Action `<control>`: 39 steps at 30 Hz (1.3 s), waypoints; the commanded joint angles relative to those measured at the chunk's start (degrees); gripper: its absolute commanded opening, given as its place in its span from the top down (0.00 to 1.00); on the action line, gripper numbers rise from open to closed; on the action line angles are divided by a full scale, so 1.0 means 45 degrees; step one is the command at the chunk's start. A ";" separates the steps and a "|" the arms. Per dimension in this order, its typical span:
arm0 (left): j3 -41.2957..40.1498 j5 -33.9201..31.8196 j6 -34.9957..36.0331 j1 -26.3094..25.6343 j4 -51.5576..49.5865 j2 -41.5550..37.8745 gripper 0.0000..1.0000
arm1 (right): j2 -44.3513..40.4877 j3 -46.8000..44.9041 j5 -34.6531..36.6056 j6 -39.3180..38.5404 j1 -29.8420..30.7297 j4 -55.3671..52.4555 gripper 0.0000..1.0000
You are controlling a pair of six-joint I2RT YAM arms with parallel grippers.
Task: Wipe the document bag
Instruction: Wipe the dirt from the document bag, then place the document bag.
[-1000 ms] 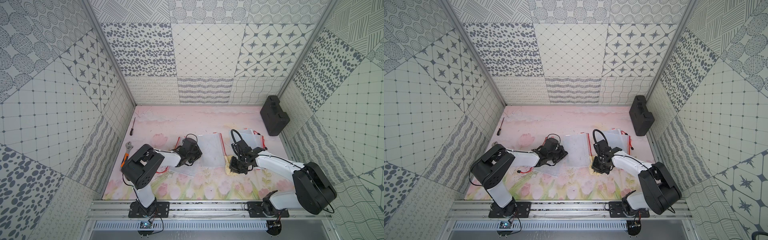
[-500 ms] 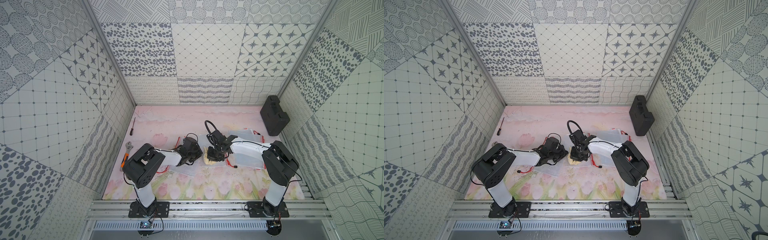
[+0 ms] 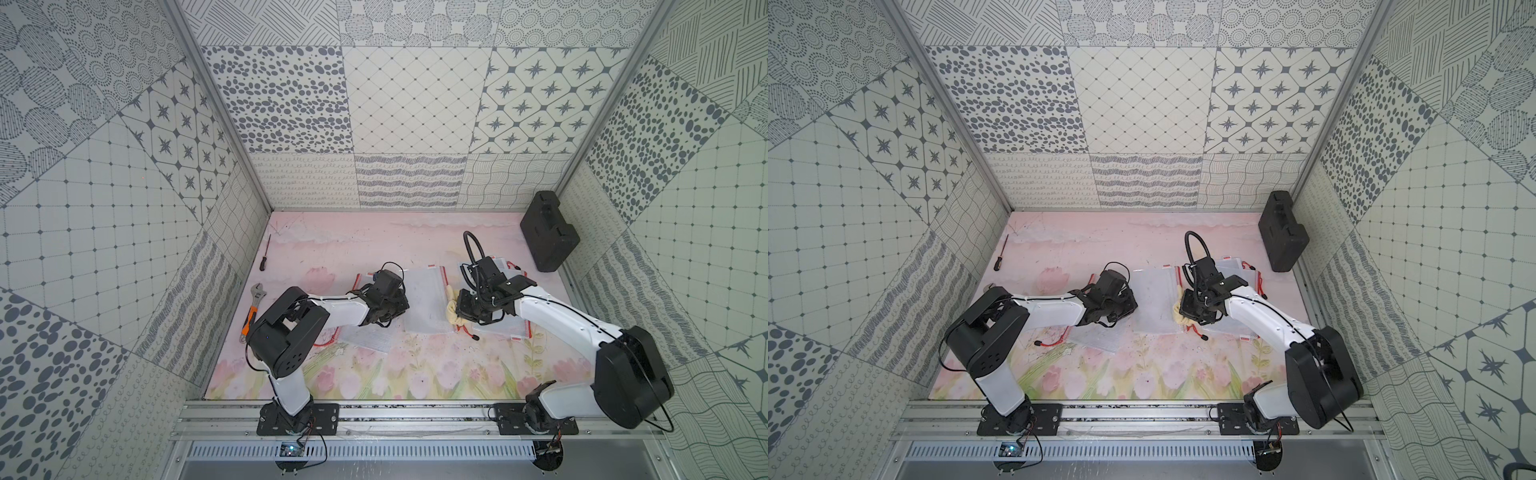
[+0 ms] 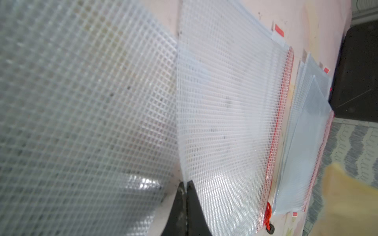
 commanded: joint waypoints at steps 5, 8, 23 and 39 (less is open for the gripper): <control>0.3581 -0.2573 0.6119 -0.1573 -0.6169 -0.1877 1.00 | -0.3650 0.2406 0.3337 -0.0510 -0.0356 -0.1086 1.00; 0.4674 -0.1651 0.7638 -0.1853 -0.7004 -0.2351 1.00 | -0.5060 0.2497 0.4523 -0.0445 -0.0736 -0.1467 1.00; 1.2384 0.5266 0.9947 -0.3600 -0.7750 0.1216 1.00 | -0.8068 0.3910 0.9416 -0.0174 -0.1400 -0.5319 0.96; 1.1784 0.3775 0.1885 -0.1856 0.0711 0.6880 1.00 | -0.8280 0.4358 1.0006 -0.0998 -0.1401 -0.6075 0.93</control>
